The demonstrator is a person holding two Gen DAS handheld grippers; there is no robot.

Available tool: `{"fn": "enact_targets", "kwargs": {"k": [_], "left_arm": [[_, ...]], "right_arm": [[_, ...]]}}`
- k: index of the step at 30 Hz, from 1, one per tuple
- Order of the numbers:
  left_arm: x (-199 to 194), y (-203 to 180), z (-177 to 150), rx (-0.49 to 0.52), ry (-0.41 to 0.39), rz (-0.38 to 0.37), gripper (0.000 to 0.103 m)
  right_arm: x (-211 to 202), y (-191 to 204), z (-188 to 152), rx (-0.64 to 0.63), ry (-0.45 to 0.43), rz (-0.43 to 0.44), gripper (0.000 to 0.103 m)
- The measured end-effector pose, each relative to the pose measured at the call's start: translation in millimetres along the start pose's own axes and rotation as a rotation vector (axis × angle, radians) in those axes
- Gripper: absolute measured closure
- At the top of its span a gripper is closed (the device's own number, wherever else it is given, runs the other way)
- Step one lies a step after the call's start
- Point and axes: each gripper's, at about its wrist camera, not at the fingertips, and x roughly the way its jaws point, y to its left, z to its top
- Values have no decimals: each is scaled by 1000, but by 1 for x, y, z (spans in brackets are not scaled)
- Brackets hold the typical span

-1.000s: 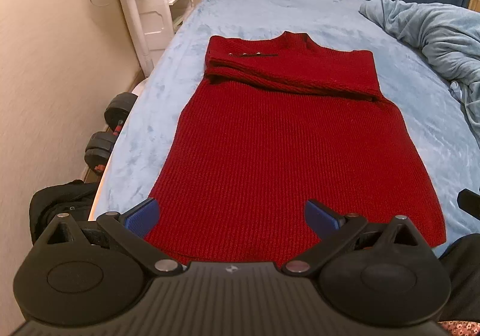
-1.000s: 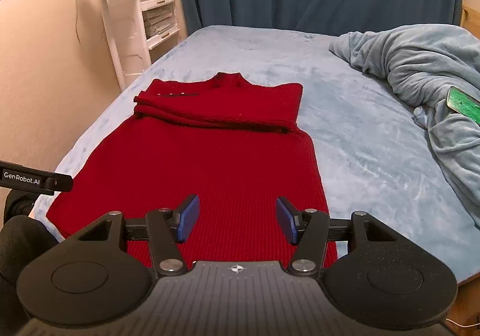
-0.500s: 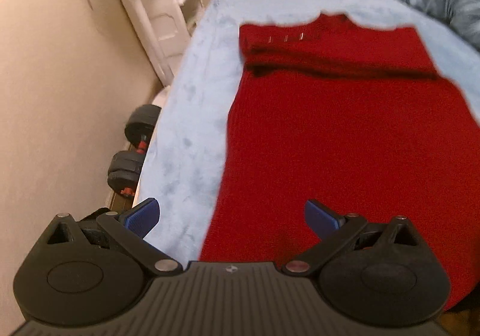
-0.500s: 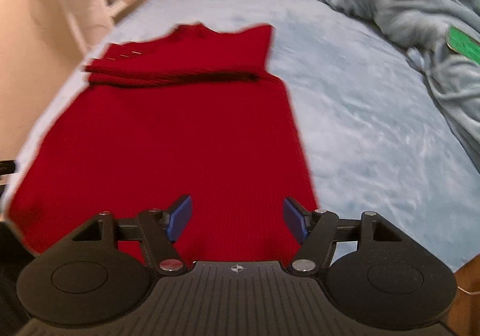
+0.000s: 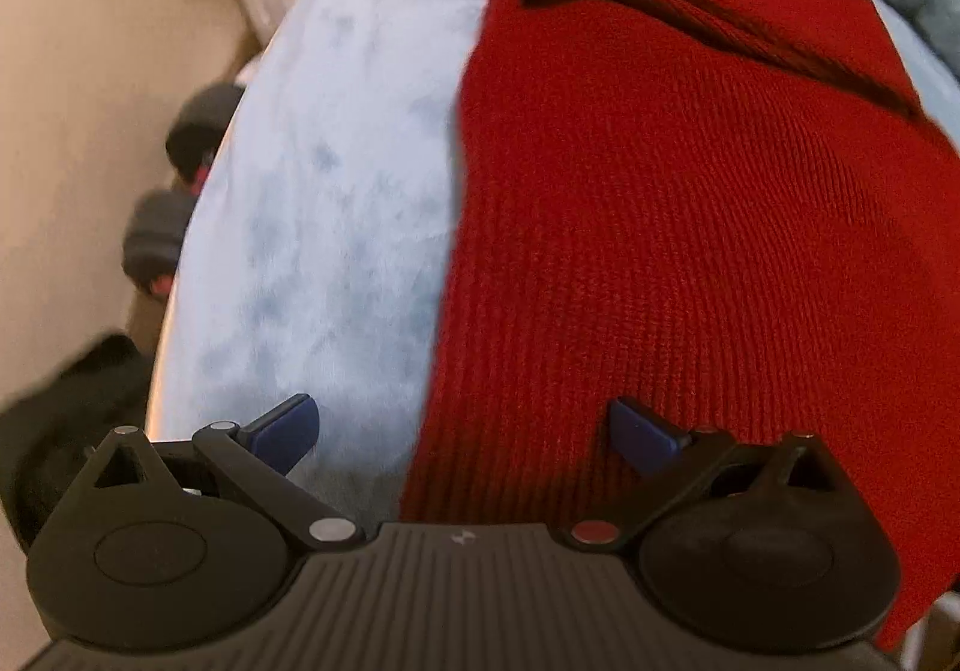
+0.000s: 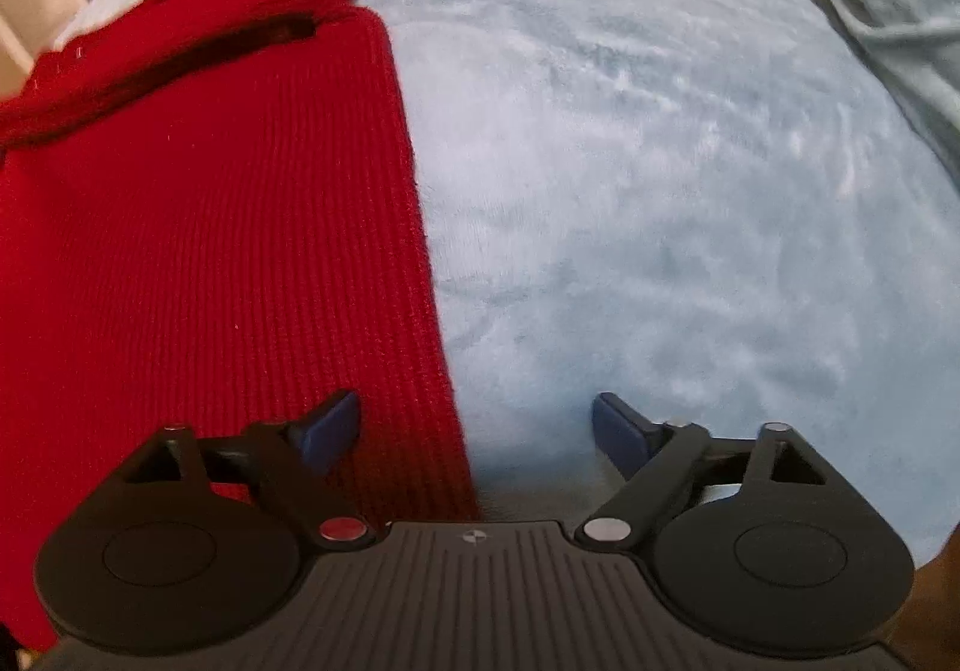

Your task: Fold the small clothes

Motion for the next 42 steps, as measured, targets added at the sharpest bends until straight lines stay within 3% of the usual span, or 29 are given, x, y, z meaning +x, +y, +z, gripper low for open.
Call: {"fn": "enact_targets", "kwargs": {"k": [3, 7, 10, 13, 15, 16, 17, 19, 24, 29, 31, 38, 42], "left_arm": [[-4, 5, -8, -43, -10, -10, 0], [-16, -7, -19, -22, 0, -44, 0], [-18, -12, -26, -6, -1, -51, 0], [-15, -11, -21, -36, 27, -59, 0], [-16, -11, -16, -53, 49, -61, 14], [-24, -13, -14, -59, 49, -63, 43], [-35, -15, -12, -58, 40, -67, 86], [-52, -13, -15, -104, 21, -111, 85], [-97, -11, -19, -148, -76, -142, 85], [-138, -22, -35, -97, -140, -180, 86], [-148, -23, -47, -93, -137, -190, 86], [-180, -15, -120, -109, -114, -232, 86], [-184, -7, -136, -125, -108, -239, 86]], "right_arm": [[-7, 2, -5, 7, 10, 33, 16], [-14, 9, -19, -23, 71, 162, 16], [-16, 17, -30, -96, 40, 151, 16], [-14, 18, -29, -75, 38, 141, 15], [-17, 21, -28, -78, 30, 126, 33], [-22, 20, -27, -80, 27, 123, 58], [-26, 19, -26, -76, 38, 154, 88], [-42, 20, -25, -42, 29, 253, 86], [-91, 30, -17, -52, -73, 289, 87], [-137, 16, -21, -30, -168, 332, 88], [-148, 9, -26, -20, -177, 334, 88], [-189, -15, -92, 35, -142, 368, 88], [-190, -23, -107, 63, -124, 359, 88]]}}
